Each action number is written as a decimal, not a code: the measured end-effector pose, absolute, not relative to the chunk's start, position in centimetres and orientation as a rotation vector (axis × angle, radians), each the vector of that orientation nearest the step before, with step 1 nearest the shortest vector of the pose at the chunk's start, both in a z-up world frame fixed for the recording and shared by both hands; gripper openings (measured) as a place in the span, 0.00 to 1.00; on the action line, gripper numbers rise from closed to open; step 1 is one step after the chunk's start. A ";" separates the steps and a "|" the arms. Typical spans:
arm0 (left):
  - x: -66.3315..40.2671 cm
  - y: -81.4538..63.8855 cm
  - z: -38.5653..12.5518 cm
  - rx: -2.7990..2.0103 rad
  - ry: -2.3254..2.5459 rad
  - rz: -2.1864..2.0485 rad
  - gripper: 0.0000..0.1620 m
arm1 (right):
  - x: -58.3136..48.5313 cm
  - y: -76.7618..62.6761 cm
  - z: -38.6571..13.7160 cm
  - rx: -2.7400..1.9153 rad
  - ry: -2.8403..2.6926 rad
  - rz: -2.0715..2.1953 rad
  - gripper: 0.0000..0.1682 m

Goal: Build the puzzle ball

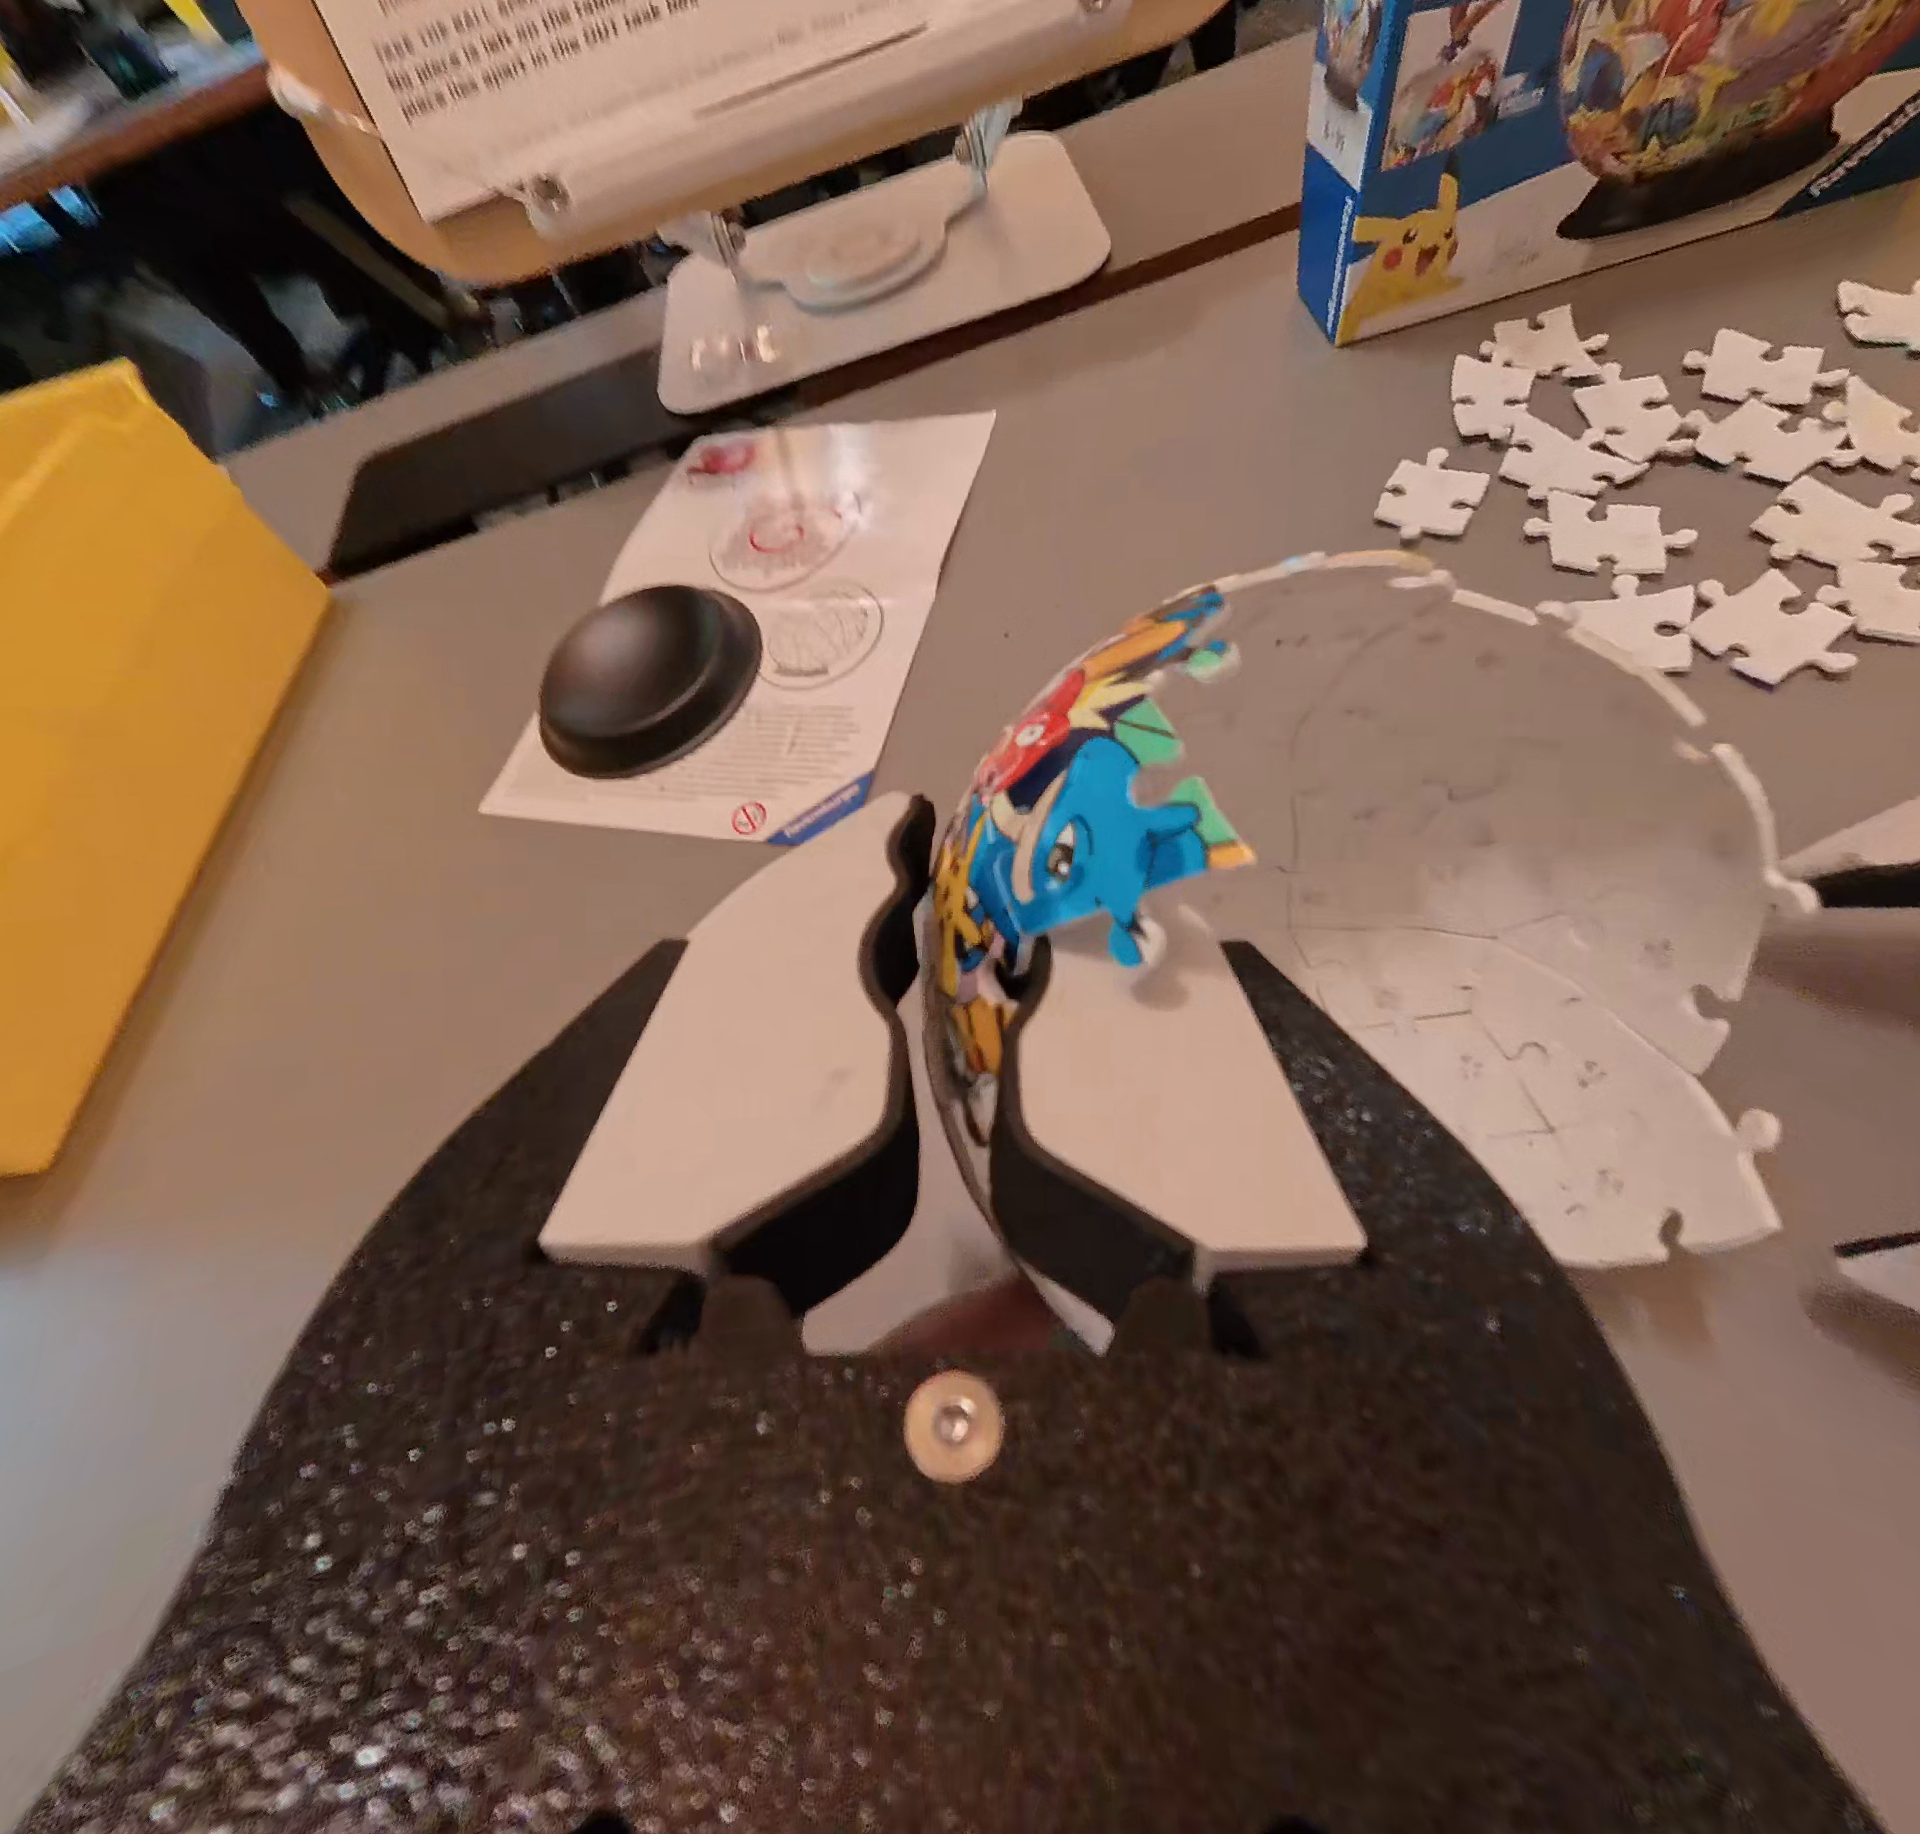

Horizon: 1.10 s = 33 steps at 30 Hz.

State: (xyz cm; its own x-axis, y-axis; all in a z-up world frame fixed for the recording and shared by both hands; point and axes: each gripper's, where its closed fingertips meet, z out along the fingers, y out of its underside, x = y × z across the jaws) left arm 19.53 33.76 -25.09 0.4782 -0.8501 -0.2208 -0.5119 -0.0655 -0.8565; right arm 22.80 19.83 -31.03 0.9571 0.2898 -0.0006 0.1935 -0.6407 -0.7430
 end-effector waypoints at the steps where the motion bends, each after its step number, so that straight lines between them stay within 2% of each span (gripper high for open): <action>1: 19.4 33.6 -25.3 -1.755 1.167 -0.440 0.07 | 22.5 19.8 -31.1 -2.285 -0.340 0.169 0.38; 5: 18.8 32.6 -25.8 -1.841 1.164 -0.519 0.22 | 20.9 20.4 -31.7 -2.292 -0.346 0.244 0.38; 9: 17.7 31.4 -25.9 -1.826 1.196 -0.536 0.23 | 20.3 21.3 -32.0 -2.279 -0.333 0.250 0.38; 12: 16.7 30.2 -26.0 -1.881 1.168 -0.595 0.36 | 20.0 21.4 -31.7 -2.256 -0.328 0.292 0.37; 16: 15.6 28.0 -26.1 -1.944 1.152 -0.720 0.46 | 20.3 21.4 -31.1 -2.222 -0.288 0.319 0.36; 19: 15.0 26.2 -26.0 -2.005 1.113 -0.847 0.59 | 19.3 20.6 -30.9 -2.205 -0.355 0.408 0.37; 24: 14.3 23.2 -25.9 -2.006 1.188 -0.971 0.63 | 20.6 20.8 -31.1 -2.222 -0.308 0.331 0.37; 33: 14.9 21.0 -27.0 -1.925 1.315 -1.012 0.57 | 18.4 22.7 -30.7 -2.180 -0.370 0.276 0.33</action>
State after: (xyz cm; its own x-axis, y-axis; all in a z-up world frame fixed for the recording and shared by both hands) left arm 14.94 20.98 -26.98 0.2222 -0.9402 0.2582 -0.4905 -0.3367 -0.8038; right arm 18.38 22.69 -30.72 0.9310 0.3595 -0.0639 0.1634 -0.5668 -0.8075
